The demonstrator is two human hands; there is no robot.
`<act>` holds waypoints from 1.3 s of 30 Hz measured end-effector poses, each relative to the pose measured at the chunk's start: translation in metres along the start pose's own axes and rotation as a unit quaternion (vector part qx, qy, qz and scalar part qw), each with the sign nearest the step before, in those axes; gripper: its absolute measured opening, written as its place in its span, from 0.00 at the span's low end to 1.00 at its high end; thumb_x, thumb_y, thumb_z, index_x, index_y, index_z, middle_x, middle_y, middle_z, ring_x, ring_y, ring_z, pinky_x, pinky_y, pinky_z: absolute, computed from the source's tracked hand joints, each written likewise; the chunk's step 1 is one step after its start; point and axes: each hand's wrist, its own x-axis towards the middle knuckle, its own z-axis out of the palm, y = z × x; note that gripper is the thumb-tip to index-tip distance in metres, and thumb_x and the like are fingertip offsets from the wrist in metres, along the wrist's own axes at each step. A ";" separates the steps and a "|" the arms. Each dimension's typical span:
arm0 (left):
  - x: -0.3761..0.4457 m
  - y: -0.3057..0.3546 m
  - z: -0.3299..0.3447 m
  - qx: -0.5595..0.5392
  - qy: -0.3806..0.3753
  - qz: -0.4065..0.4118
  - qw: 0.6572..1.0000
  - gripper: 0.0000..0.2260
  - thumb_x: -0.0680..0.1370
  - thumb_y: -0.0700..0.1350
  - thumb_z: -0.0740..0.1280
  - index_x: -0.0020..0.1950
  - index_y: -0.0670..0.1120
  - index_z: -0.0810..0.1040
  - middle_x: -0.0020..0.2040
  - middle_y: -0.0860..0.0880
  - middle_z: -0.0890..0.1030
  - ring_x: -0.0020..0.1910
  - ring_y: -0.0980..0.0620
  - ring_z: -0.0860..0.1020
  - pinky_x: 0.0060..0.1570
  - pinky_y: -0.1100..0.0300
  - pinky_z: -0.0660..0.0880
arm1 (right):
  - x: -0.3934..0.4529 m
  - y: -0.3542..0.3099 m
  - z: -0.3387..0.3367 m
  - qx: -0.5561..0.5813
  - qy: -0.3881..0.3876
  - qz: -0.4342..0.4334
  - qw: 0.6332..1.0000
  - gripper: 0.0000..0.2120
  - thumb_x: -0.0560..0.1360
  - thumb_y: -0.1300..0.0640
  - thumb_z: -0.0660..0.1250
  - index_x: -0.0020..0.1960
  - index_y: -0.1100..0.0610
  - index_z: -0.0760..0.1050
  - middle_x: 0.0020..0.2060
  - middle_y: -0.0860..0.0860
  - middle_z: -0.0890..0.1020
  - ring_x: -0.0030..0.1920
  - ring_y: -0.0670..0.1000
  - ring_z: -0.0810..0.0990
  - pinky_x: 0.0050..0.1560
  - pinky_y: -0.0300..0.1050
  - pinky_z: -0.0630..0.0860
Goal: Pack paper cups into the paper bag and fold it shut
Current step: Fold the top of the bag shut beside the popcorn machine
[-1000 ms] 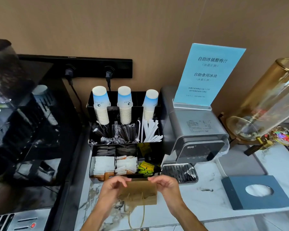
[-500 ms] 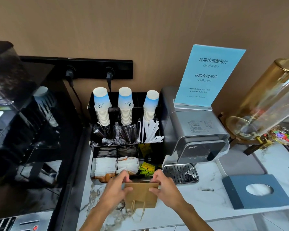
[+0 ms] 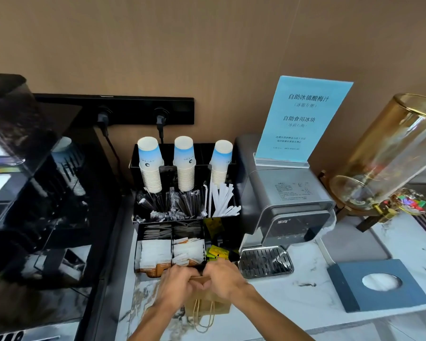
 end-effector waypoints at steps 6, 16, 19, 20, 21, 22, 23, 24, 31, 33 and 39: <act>-0.008 0.001 -0.008 -0.057 0.022 -0.040 0.997 0.03 0.74 0.51 0.72 0.47 0.57 0.85 0.39 0.58 0.86 0.42 0.60 0.81 0.48 0.60 0.79 | -0.011 0.026 0.003 0.171 0.034 0.014 0.985 0.02 0.74 0.55 0.72 0.43 0.50 0.82 0.36 0.42 0.78 0.43 0.45 0.76 0.49 0.39 0.73; -0.024 0.004 -0.052 -0.411 -0.014 -0.029 0.911 0.05 0.72 0.42 0.76 0.45 0.51 0.85 0.43 0.51 0.87 0.44 0.54 0.82 0.40 0.63 0.76 | -0.075 0.008 -0.018 0.571 0.266 0.092 0.771 0.11 0.74 0.72 0.68 0.42 0.59 0.84 0.34 0.50 0.85 0.36 0.45 0.80 0.37 0.37 0.76; -0.029 0.010 -0.053 -0.413 -0.121 0.012 0.903 0.18 0.69 0.54 0.77 0.56 0.50 0.83 0.51 0.54 0.87 0.52 0.56 0.83 0.49 0.62 0.79 | -0.096 0.003 -0.029 0.583 0.309 0.108 0.743 0.12 0.74 0.70 0.69 0.42 0.55 0.84 0.35 0.50 0.86 0.37 0.45 0.81 0.38 0.37 0.77; -0.030 0.015 -0.052 -0.399 -0.144 0.021 0.905 0.21 0.68 0.57 0.77 0.58 0.51 0.82 0.52 0.54 0.87 0.53 0.57 0.83 0.51 0.63 0.79 | -0.104 0.002 -0.032 0.587 0.319 0.113 0.735 0.12 0.74 0.70 0.69 0.41 0.55 0.84 0.35 0.50 0.86 0.36 0.45 0.82 0.39 0.38 0.77; -0.030 0.021 -0.051 -0.385 -0.154 0.028 0.909 0.22 0.67 0.58 0.76 0.58 0.52 0.82 0.52 0.55 0.87 0.52 0.59 0.83 0.49 0.64 0.79 | -0.112 0.002 -0.034 0.593 0.327 0.117 0.726 0.12 0.74 0.70 0.69 0.41 0.55 0.84 0.35 0.50 0.86 0.36 0.45 0.82 0.39 0.38 0.78; -0.030 0.028 -0.049 -0.378 -0.157 0.034 0.912 0.20 0.67 0.57 0.76 0.57 0.53 0.82 0.51 0.55 0.87 0.50 0.60 0.83 0.47 0.67 0.79 | -0.121 0.003 -0.035 0.600 0.333 0.120 0.718 0.12 0.75 0.71 0.69 0.41 0.55 0.84 0.34 0.49 0.86 0.35 0.44 0.82 0.38 0.38 0.78; -0.029 0.036 -0.047 -0.369 -0.159 0.049 0.914 0.17 0.67 0.55 0.77 0.54 0.53 0.83 0.47 0.55 0.87 0.47 0.59 0.84 0.43 0.69 0.78 | -0.130 0.005 -0.036 0.604 0.339 0.124 0.710 0.11 0.75 0.71 0.68 0.42 0.57 0.84 0.33 0.49 0.86 0.35 0.43 0.81 0.38 0.37 0.78; -0.028 0.048 -0.045 -0.364 -0.162 0.067 0.915 0.13 0.68 0.53 0.77 0.50 0.51 0.84 0.42 0.56 0.87 0.43 0.58 0.84 0.39 0.71 0.77 | -0.139 0.008 -0.035 0.606 0.347 0.130 0.704 0.09 0.75 0.71 0.68 0.43 0.60 0.83 0.32 0.48 0.86 0.34 0.42 0.81 0.38 0.36 0.78; -0.033 0.142 -0.009 -0.370 -0.231 0.123 0.891 0.05 0.71 0.47 0.77 0.45 0.49 0.88 0.43 0.47 0.88 0.43 0.49 0.86 0.43 0.60 0.81 | -0.221 0.054 -0.029 0.657 0.345 0.155 0.652 0.09 0.71 0.65 0.75 0.51 0.63 0.80 0.39 0.53 0.86 0.40 0.49 0.84 0.41 0.40 0.80; -0.035 0.176 0.008 -0.362 -0.256 0.146 0.885 0.13 0.67 0.53 0.78 0.48 0.49 0.88 0.45 0.45 0.88 0.44 0.48 0.85 0.47 0.54 0.81 | -0.249 0.072 -0.029 0.668 0.326 0.180 0.644 0.13 0.68 0.63 0.79 0.50 0.60 0.81 0.42 0.55 0.87 0.40 0.50 0.85 0.41 0.41 0.81; -0.044 0.293 0.077 -0.276 -0.303 0.188 0.893 0.11 0.69 0.51 0.77 0.45 0.45 0.87 0.42 0.42 0.88 0.39 0.50 0.84 0.43 0.55 0.79 | -0.348 0.159 -0.024 0.647 0.380 0.226 0.621 0.11 0.65 0.61 0.81 0.43 0.63 0.82 0.35 0.54 0.86 0.35 0.50 0.84 0.38 0.43 0.81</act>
